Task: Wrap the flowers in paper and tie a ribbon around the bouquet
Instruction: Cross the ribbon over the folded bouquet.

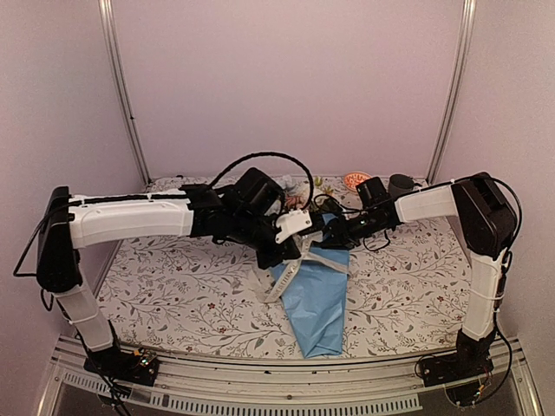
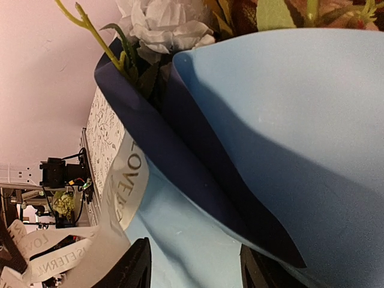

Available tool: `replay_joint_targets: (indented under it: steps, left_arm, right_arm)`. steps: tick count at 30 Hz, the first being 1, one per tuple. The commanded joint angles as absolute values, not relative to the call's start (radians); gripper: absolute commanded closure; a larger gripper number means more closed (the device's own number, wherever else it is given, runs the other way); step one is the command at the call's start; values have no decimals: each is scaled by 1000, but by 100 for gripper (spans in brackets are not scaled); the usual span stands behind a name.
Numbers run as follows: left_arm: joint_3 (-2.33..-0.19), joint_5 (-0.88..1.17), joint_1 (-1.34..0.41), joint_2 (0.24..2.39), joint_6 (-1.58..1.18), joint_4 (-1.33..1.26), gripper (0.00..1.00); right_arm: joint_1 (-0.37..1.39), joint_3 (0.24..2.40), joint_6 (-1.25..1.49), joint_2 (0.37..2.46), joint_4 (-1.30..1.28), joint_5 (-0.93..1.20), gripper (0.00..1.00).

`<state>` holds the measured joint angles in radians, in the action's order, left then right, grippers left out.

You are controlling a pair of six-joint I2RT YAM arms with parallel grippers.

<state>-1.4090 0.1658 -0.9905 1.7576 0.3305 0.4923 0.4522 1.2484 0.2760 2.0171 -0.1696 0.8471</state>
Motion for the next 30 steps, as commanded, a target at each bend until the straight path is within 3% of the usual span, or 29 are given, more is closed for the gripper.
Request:
replay_joint_targets:
  steps: [1, 7, 11, 20, 30]
  left_arm:
    - [-1394, 110, -1083, 1679, 287, 586, 100]
    - [-1424, 55, -1175, 1615, 265, 623, 100]
    - [-1384, -40, -1159, 1609, 277, 509, 100]
    - [-1489, -114, -947, 1872, 229, 332, 100]
    - [-1525, -8, -890, 2090, 178, 295, 100]
  right_arm:
    - [445, 1239, 271, 2009, -166, 836, 47]
    - [445, 1239, 263, 2023, -177, 826, 47]
    - [446, 1241, 253, 2029, -187, 821, 47]
    - [445, 1244, 239, 2024, -205, 833, 48]
    - [413, 1262, 362, 1906, -140, 748, 50]
